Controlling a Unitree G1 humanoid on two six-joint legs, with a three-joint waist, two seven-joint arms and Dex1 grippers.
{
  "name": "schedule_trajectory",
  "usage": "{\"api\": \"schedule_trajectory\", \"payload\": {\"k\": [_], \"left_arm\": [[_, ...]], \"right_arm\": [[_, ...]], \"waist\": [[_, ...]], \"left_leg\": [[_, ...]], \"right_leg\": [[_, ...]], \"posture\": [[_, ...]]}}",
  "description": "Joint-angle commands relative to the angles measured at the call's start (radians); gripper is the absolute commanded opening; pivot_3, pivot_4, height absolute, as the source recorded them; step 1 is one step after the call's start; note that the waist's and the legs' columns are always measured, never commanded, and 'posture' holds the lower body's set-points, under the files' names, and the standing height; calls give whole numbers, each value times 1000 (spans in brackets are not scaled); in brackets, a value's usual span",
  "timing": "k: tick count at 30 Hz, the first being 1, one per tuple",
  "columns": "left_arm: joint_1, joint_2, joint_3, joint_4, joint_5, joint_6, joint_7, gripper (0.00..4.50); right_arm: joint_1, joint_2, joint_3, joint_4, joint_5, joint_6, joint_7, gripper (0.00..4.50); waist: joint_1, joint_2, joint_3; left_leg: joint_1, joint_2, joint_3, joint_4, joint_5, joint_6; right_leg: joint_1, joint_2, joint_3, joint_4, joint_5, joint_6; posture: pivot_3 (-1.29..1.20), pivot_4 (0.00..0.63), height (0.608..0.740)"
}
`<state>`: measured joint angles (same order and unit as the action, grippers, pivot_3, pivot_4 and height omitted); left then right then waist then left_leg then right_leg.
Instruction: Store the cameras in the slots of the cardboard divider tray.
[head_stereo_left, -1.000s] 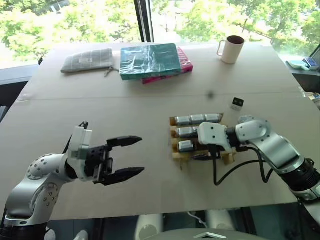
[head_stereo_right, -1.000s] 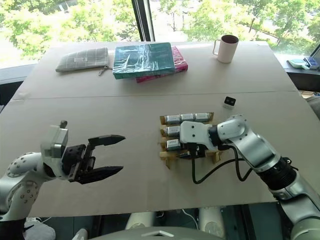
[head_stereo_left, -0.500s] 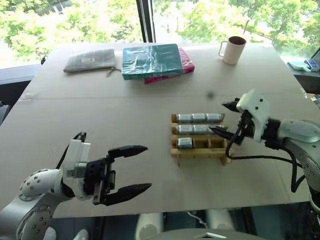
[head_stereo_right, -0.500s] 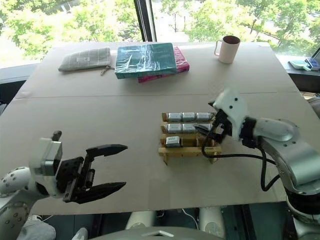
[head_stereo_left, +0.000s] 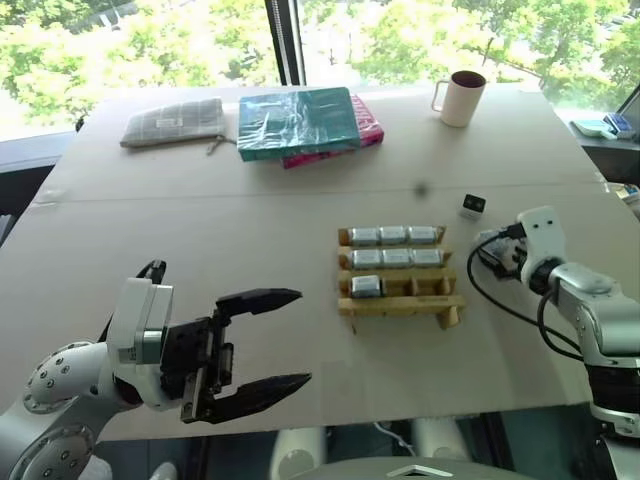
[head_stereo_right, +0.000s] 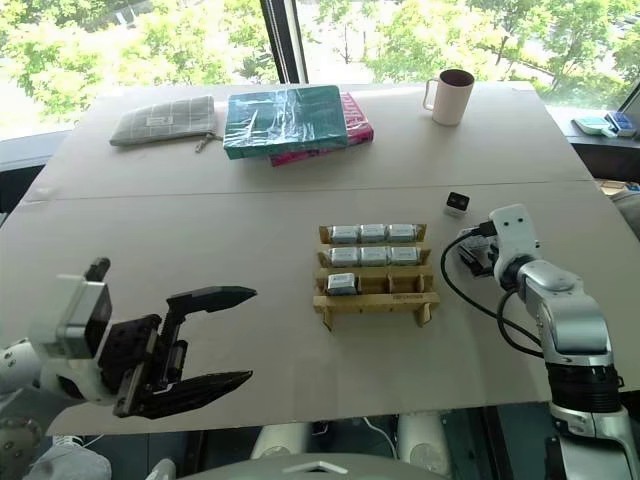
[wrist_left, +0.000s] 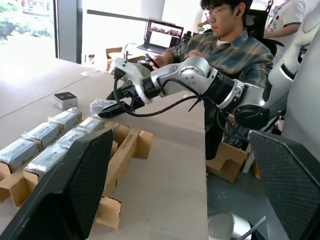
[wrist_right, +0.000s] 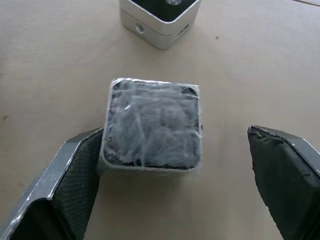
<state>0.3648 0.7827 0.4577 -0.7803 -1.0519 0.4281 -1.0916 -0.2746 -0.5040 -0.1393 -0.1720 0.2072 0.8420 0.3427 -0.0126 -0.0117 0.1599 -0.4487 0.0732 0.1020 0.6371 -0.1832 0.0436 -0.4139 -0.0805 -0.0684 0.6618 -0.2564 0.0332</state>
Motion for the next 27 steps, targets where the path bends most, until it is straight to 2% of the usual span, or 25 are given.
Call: {"api": "schedule_trajectory", "payload": {"k": [1, 3, 4, 8, 11, 12, 14, 16, 18, 21, 23, 25, 27], "left_arm": [[4, -17, 35, -43, -37, -7, 70, 4500], [-4, -26, 35, -43, -34, -3, 128, 4500], [-11, -28, 34, -41, -38, 4, 159, 4500], [-64, 10, 37, -50, -89, 45, 268, 4500], [-149, 61, 13, -82, -179, 100, 438, 4500], [-189, 87, -3, -94, -191, 134, 547, 4500], [-324, 185, -74, -78, -356, 200, 789, 4500], [-617, 162, -258, 130, -485, 318, 891, 4500], [-800, 103, -364, 279, -521, 387, 928, 4500], [-768, -62, -533, 457, -256, 362, 796, 4500], [-790, -98, -556, 516, -200, 378, 727, 4500], [-806, -111, -555, 544, -160, 390, 669, 4500], [-814, -119, -542, 569, -137, 399, 614, 4500]], "right_arm": [[-23, -1, -20, 11, 3, -53, 7, 3240], [-25, -1, -14, 19, 6, -63, 12, 2204], [-28, 1, -13, 23, 7, -67, 13, 1924], [-23, -14, 2, 13, -6, -107, 27, 1933], [4, -60, 26, -55, -46, -243, 69, 1933], [10, -79, 34, -93, -52, -281, 93, 1933], [14, -142, 79, -224, -78, -400, 172, 1933], [-9, -183, 142, -354, -72, -451, 250, 1933], [-32, -196, 187, -413, -75, -468, 284, 1933], [-110, -180, 277, -468, -100, -500, 317, 1933], [-155, -160, 310, -474, -110, -507, 322, 1933], [-178, -149, 325, -465, -120, -509, 324, 1933], [-199, -143, 350, -455, -143, -526, 333, 1933]], "waist": [[0, 0, 0], [0, 0, 0], [1, 0, 0], [1, 0, 0], [5, 0, 0], [4, 0, 0], [8, 0, 2], [14, 3, 3], [24, 2, 2], [18, 2, 0], [14, -4, 3], [14, -11, 8], [21, -13, 9]], "left_leg": [[0, 0, 0, 0, 0, 0], [0, 0, 0, 0, 0, 0], [0, 0, 0, 0, 0, 0], [0, 0, 0, 0, 0, 0], [0, 0, 0, 0, 0, 0], [0, 0, -1, 0, 0, 0], [-1, 0, -1, 0, 0, 0], [0, 0, -2, 0, 0, 0], [2, 0, -3, 1, 0, 0], [5, 0, -2, 1, 0, 0], [5, -1, 1, 1, 0, -1], [-2, 0, 1, 2, 3, -5], [-5, 1, 0, 2, 5, -8]], "right_leg": [[0, 0, 0, 0, 0, 0], [0, 0, 0, 0, 1, -1], [0, 0, 0, 0, 1, -1], [0, 0, 0, 0, 1, -1], [0, 0, 0, 0, 1, 0], [0, 0, 1, 0, 1, 1], [0, 0, 1, 0, 1, 1], [1, 1, 2, 1, 1, 2], [3, 4, 2, 1, 1, 3], [5, 8, 6, 0, 1, 4], [4, 8, 9, 0, 1, 3], [-2, 10, 8, 1, 3, 0], [-3, 10, 5, 1, 3, -1]], "posture": [[0, 150, 740], [0, 150, 740], [0, 150, 740], [0, 150, 740], [0, 150, 740], [0, 150, 740], [0, 150, 740], [0, 150, 740], [0, 150, 740], [0, 150, 740], [0, 150, 740], [0, 150, 740], [0, 150, 740]]}}
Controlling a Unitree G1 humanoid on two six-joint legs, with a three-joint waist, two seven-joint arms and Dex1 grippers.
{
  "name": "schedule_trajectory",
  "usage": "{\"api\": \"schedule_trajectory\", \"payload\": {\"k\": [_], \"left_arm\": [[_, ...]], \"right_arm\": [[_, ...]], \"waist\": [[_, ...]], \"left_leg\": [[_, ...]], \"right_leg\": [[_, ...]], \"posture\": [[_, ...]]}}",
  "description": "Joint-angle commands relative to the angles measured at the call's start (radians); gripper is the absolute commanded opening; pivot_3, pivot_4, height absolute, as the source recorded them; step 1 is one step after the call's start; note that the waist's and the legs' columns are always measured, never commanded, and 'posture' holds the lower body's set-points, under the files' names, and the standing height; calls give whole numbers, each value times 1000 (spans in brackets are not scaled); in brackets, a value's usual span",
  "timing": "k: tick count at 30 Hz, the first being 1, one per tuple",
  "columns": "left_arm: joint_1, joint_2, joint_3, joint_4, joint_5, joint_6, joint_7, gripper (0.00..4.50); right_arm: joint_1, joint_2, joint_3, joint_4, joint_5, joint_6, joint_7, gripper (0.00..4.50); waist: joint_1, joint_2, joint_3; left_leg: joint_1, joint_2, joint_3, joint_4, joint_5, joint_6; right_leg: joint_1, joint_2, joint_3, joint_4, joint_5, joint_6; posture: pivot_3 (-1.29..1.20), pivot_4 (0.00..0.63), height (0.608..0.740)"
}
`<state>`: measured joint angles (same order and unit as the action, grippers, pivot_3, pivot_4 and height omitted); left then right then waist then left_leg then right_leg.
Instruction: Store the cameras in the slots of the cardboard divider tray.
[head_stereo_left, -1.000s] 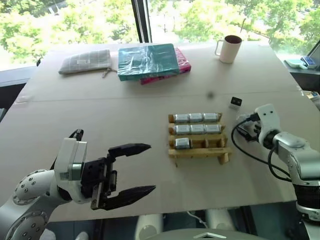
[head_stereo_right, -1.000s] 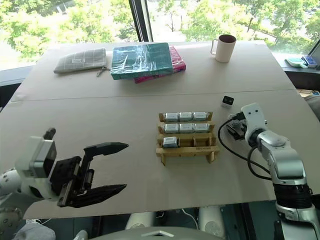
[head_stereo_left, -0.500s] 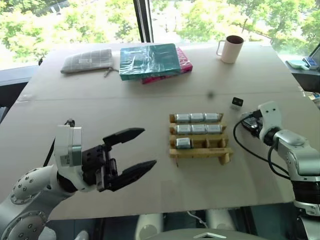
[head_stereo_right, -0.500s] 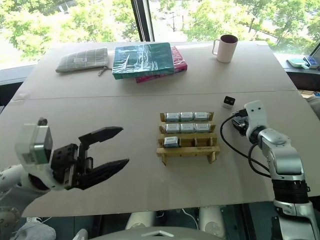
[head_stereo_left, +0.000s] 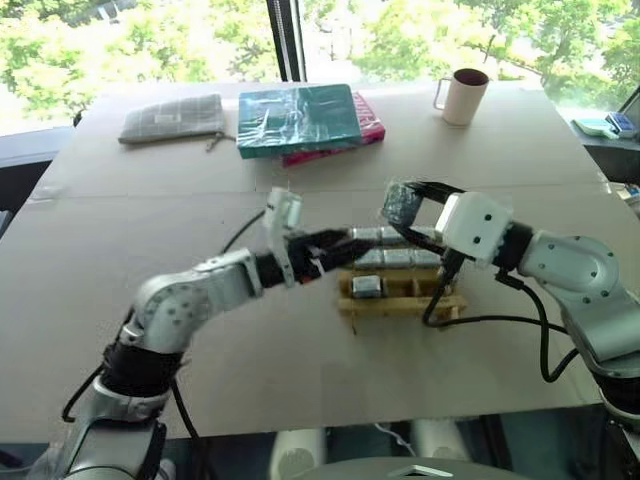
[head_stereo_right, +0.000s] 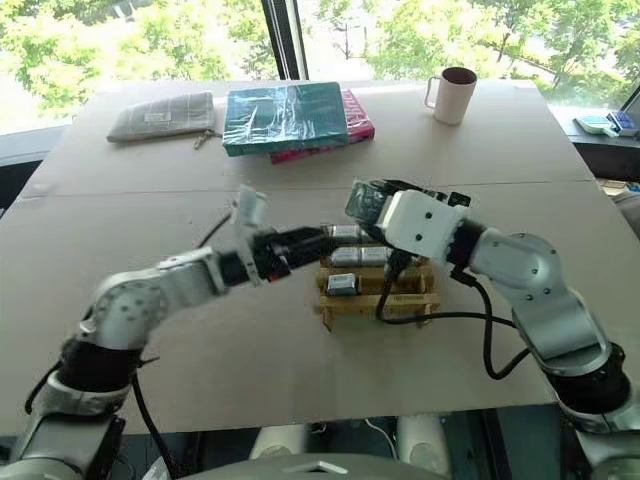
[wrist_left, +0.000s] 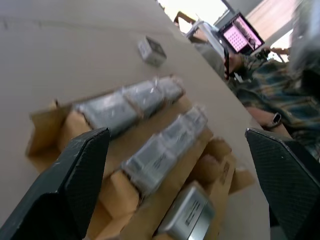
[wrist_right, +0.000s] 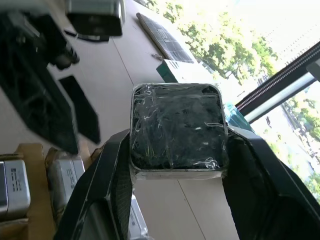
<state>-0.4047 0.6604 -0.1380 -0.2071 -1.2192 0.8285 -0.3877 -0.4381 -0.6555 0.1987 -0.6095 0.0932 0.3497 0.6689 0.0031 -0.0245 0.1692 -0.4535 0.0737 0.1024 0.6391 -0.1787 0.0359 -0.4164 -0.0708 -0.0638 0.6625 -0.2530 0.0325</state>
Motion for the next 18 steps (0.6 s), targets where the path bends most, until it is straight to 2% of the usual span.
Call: {"api": "schedule_trajectory", "payload": {"k": [1, 5, 11, 18], "left_arm": [[-45, 2, 69, 4, 30, 4, -121, 4500], [-37, 6, 150, 10, -20, 49, -207, 4500], [-36, 17, 269, 57, -90, 116, -303, 4500], [-100, -3, 288, 128, -72, 182, -319, 4500]], "right_arm": [[-44, 16, 24, -16, -35, -38, 8, 1933], [-46, 30, 35, -8, -54, -42, 10, 1933], [-9, 26, -15, -4, -48, 10, -5, 1933], [-29, 75, 6, -12, -30, 19, -3, 1933]], "waist": [[8, 0, 0], [9, 0, 0], [9, 0, 0], [10, 0, 0]], "left_leg": [[0, 0, 0, 0, 0, 0], [2, 0, 0, 0, 0, 0], [2, 0, -5, 0, 0, 0], [3, 0, -5, 1, 0, 1]], "right_leg": [[0, 0, 0, 0, 0, 0], [2, -1, 0, 0, 0, 0], [3, -1, 0, 0, 0, 0], [3, -1, 0, 1, 0, 0]], "posture": [[0, 150, 740], [0, 150, 740], [0, 150, 740], [0, 150, 740]]}}
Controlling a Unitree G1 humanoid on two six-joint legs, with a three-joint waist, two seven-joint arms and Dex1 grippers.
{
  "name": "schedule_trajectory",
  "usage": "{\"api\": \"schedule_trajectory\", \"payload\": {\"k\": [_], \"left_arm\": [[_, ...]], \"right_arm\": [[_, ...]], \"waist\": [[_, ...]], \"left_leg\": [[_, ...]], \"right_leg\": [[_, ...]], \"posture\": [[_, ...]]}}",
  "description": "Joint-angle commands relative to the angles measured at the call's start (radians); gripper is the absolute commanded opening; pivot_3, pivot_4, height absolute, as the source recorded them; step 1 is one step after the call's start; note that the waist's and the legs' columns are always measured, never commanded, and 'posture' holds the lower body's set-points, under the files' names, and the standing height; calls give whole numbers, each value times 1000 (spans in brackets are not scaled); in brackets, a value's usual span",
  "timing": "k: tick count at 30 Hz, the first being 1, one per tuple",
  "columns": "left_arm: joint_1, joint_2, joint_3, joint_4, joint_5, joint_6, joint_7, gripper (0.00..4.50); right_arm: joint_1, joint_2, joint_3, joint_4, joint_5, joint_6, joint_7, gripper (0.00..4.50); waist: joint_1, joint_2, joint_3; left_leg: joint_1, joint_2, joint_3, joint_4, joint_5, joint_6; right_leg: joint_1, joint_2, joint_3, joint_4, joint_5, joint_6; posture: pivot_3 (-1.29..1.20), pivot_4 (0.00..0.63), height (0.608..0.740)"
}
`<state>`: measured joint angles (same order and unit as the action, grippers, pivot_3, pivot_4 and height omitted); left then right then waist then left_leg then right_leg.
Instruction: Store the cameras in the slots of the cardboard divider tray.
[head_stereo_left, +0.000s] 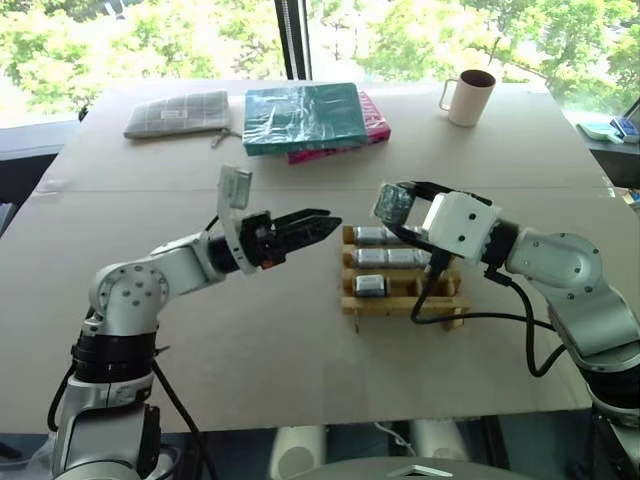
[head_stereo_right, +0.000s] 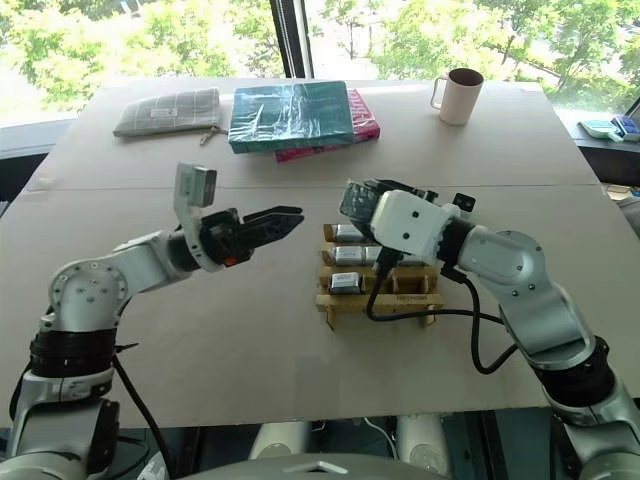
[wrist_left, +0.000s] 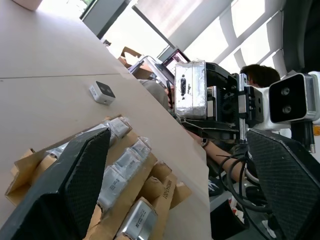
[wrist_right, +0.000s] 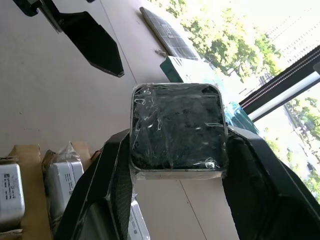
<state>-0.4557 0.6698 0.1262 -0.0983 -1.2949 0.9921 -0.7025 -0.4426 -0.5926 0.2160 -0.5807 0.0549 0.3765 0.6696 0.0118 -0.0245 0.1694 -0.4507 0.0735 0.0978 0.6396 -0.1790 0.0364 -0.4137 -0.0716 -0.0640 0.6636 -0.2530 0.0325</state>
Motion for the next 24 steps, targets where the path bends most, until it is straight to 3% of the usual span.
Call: {"api": "schedule_trajectory", "payload": {"k": [1, 10, 24], "left_arm": [[-61, -16, 19, 27, 13, 23, -9, 4500], [-224, -103, 19, 134, 130, 5, 18, 4500], [-236, -223, 37, -10, 0, 172, 203, 4500]], "right_arm": [[-25, 16, -5, -37, 2, -13, -1, 1933], [-40, 53, 12, -3, -20, -31, -7, 1933], [-59, 87, 31, 11, -47, -34, -3, 1933]], "waist": [[2, 0, 0], [2, 0, 0], [0, 0, 0]], "left_leg": [[0, 0, 0, 0, 0, 0], [-1, 0, 2, 2, 0, 0], [0, 0, -1, 3, 0, -1]], "right_leg": [[0, 0, 0, 0, 0, 0], [1, 0, -1, 0, 0, 0], [1, 0, 0, 2, 0, 0]], "posture": [[0, 150, 740], [0, 150, 740], [0, 150, 740]]}}
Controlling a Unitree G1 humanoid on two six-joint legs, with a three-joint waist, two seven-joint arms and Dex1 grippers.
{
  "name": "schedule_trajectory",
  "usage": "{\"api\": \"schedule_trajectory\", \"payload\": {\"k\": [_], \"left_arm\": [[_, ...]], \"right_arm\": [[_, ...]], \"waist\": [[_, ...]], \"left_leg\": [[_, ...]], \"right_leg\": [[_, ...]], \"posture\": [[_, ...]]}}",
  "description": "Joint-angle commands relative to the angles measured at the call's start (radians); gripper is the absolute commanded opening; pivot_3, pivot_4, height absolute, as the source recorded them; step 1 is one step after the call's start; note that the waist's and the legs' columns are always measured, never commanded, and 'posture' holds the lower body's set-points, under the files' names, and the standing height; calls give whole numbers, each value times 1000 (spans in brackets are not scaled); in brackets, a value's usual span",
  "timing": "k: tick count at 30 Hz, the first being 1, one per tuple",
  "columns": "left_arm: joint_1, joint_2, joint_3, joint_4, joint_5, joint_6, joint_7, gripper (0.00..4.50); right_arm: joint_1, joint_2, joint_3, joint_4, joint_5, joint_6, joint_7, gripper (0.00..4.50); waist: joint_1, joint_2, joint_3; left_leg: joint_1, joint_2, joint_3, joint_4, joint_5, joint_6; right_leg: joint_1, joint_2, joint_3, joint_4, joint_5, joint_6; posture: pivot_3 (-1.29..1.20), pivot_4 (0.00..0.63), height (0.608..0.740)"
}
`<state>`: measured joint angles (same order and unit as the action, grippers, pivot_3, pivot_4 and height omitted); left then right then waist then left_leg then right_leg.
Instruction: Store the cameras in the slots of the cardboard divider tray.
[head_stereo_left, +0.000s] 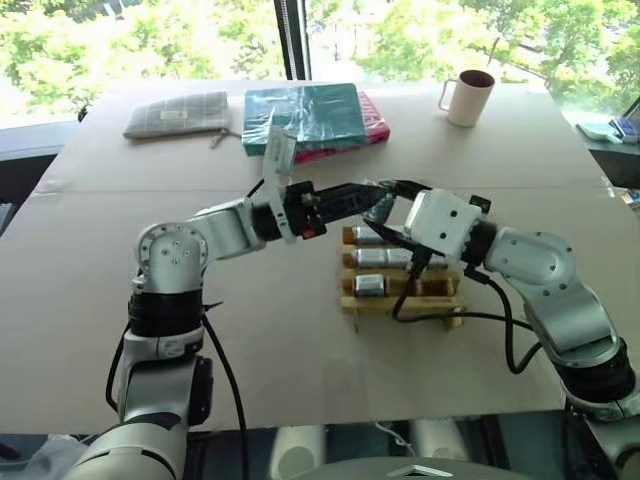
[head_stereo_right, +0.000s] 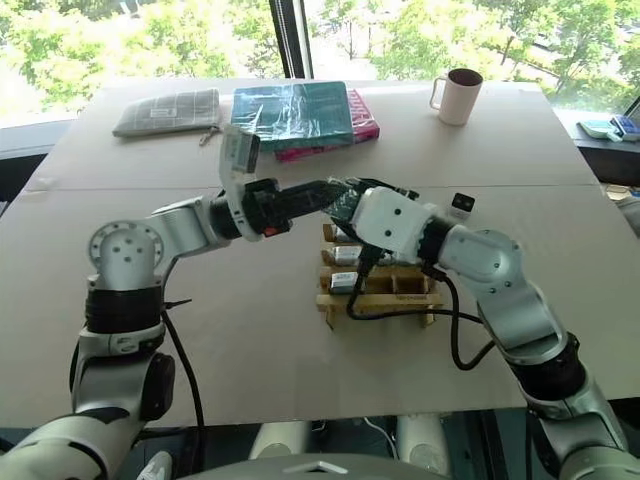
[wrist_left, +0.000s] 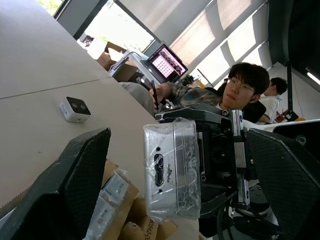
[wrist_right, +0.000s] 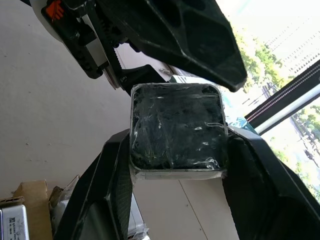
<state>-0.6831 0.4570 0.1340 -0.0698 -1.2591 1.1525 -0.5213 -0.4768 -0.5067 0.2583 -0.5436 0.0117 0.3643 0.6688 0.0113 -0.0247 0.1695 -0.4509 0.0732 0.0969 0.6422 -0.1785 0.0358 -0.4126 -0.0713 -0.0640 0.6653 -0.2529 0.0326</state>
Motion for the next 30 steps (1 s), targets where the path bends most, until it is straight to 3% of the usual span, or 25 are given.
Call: {"api": "schedule_trajectory", "payload": {"k": [1, 3, 9, 10, 15, 16, 21, 25, 30], "left_arm": [[-10, -12, 31, -39, -40, 15, 29, 4243], [-9, -12, 35, -45, -43, 23, 35, 3545], [-15, -15, 39, -44, -55, 39, 51, 858], [-21, -15, 40, -41, -56, 41, 53, 832], [-65, 12, 7, -35, -11, 40, -13, 835], [-76, 26, -16, -41, 24, 21, -50, 835], [-120, 56, -158, -81, 252, -137, -183, 835], [-197, 105, -283, -55, 316, -72, -321, 835], [-252, 170, -475, 5, 454, -104, -537, 835]], "right_arm": [[-25, 1, -13, -26, -5, -21, -1, 1933], [-24, -2, -15, -27, -7, -21, 0, 1933], [-23, 1, -15, -34, 2, -8, 6, 1933], [-23, 1, -18, -34, 15, -2, 14, 1933], [10, -10, -70, -44, 42, 24, 2, 4304], [37, -20, -104, -60, 61, 49, 0, 4467], [254, -73, -368, -170, 286, 142, 68, 4467], [400, -149, -584, -199, 479, 188, 169, 4467], [594, -234, -730, -215, 534, 158, 264, 4467]], "waist": [[0, 0, 0], [0, 0, 0], [1, 0, 0], [1, 0, 0], [3, 0, 0], [3, 0, 0], [12, -1, 0], [6, 0, 1], [-1, 1, 0]], "left_leg": [[0, 0, 0, 0, 0, 0], [0, 0, 0, 0, 0, 0], [0, 0, 0, 1, 0, 0], [0, 0, 0, 1, 0, 0], [0, 0, 0, 1, 0, 0], [0, 0, 0, 1, 0, 0], [-1, -1, 2, 1, 0, 0], [-1, -1, 1, 1, -3, 4], [2, 0, 0, 0, -3, 5]], "right_leg": [[0, 0, 0, 0, 0, 0], [0, 0, 0, 0, 0, 0], [1, 0, 0, 0, 0, 0], [1, 0, 0, 0, 0, 0], [1, 0, -1, 0, 0, 0], [1, 0, -1, 0, 0, 0], [3, 0, -2, -2, 0, 0], [3, 0, -2, -2, 0, 0], [3, 1, 1, -1, 0, 0]], "posture": [[0, 150, 740], [0, 150, 740], [0, 150, 740], [0, 150, 740], [0, 150, 740], [0, 150, 740], [0, 150, 740], [0, 150, 740], [0, 150, 740]]}}
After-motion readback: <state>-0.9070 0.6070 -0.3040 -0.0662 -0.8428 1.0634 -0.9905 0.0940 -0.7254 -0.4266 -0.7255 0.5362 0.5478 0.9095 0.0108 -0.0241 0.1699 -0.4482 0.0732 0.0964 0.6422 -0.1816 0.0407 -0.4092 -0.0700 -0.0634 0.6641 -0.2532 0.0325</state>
